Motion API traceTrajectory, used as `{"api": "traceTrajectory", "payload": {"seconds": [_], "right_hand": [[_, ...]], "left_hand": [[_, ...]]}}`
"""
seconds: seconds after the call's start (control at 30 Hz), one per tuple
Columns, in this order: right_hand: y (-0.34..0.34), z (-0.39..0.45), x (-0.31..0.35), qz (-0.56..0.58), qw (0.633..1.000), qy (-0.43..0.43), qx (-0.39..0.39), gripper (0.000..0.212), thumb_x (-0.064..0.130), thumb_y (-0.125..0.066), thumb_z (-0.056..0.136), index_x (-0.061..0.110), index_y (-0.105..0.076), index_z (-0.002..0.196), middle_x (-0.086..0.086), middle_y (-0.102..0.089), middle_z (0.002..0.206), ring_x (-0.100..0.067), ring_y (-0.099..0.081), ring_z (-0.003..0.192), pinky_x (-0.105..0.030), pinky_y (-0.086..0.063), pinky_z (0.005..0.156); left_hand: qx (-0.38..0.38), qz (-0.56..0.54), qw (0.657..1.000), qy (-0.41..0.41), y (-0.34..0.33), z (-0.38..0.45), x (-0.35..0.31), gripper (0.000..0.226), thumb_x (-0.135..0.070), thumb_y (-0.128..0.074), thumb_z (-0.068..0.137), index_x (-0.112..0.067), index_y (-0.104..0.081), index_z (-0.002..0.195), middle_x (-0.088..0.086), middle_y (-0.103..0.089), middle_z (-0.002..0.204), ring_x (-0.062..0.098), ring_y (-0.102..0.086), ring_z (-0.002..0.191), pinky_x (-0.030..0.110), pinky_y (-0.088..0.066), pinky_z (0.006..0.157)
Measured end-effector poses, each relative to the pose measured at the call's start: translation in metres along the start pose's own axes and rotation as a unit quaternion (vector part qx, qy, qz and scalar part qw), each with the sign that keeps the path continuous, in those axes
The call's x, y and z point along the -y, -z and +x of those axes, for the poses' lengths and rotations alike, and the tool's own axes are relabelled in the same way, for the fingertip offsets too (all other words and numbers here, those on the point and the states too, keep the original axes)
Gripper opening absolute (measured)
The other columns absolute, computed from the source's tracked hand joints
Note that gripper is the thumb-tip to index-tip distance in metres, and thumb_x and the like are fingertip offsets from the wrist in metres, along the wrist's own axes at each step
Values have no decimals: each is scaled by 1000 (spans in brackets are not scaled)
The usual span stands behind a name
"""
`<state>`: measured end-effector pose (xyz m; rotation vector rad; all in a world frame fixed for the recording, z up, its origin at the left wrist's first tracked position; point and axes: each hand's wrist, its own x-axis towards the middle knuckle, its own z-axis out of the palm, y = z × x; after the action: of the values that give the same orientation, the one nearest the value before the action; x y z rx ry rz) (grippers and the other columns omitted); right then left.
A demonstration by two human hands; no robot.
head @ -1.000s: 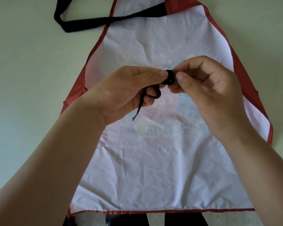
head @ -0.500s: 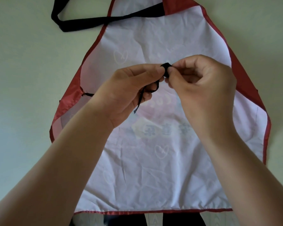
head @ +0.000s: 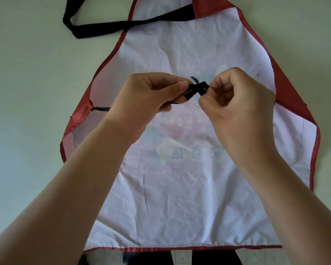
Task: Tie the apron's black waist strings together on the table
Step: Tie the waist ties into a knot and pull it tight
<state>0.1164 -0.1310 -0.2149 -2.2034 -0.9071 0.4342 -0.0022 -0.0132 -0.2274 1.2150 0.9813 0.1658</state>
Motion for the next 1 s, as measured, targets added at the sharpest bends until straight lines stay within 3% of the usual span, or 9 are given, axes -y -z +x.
{"api": "traceTrajectory", "payload": {"seconds": [0.07, 0.13, 0.23, 0.37, 0.47, 0.73, 1.0], "right_hand": [[3, -1, -3, -9, 999, 1, 43, 8, 16, -68, 82, 10, -62, 83, 10, -59, 67, -15, -59, 63, -21, -46, 59], [4, -2, -6, -19, 996, -3, 83, 8, 16, -69, 84, 11, -62, 84, 12, -59, 66, -14, -61, 64, -26, -48, 60], [5, -1, -8, -5, 993, -20, 114, 8, 14, -70, 82, 13, -62, 81, 14, -58, 63, -10, -60, 67, -17, -46, 57], [12, 2, -9, 11, 993, -22, 112, 10, 11, -70, 80, 15, -62, 77, 16, -59, 63, 2, -59, 63, -6, -45, 57], [17, 4, -10, -4, 994, -9, 113, 12, 9, -69, 79, 16, -60, 77, 17, -58, 62, 4, -58, 61, -6, -43, 57], [20, 0, -15, 14, 993, -12, 113, 9, 5, -66, 81, 13, -61, 81, 16, -57, 64, 6, -56, 59, -4, -42, 57], [1, 0, -35, 23, 994, 13, 102, 6, 5, -63, 90, 11, -61, 88, 14, -59, 71, -3, -55, 65, -9, -43, 62]], "left_hand": [[-23, 89, 995, -35, 2, 1, -2, 10, -12, -69, 89, -15, -78, 90, -13, -69, 58, -1, -55, 55, 13, -41, 53], [-48, 167, 982, -70, -1, 2, -3, 8, -14, -71, 89, -14, -78, 90, -14, -70, 63, -4, -58, 53, 7, -42, 55], [-72, 222, 968, -94, -6, 0, -4, 7, -17, -71, 88, -19, -78, 87, -13, -74, 77, -6, -67, 69, 7, -49, 65], [-109, 274, 948, -122, -5, 0, 0, 8, -17, -70, 89, -21, -77, 87, -19, -69, 75, -12, -62, 68, 2, -42, 63], [-122, 313, 931, -145, 1, 1, 0, 8, -16, -70, 89, -20, -77, 87, -22, -65, 73, -16, -59, 68, 0, -41, 61], [-126, 331, 923, -151, 12, 5, -2, 8, -16, -70, 89, -20, -76, 86, -21, -65, 71, -16, -59, 66, 0, -41, 62], [-133, 323, 925, -147, 12, 6, 14, 8, -20, -69, 90, -17, -77, 91, -19, -65, 73, -9, -60, 66, 3, -42, 59]]}}
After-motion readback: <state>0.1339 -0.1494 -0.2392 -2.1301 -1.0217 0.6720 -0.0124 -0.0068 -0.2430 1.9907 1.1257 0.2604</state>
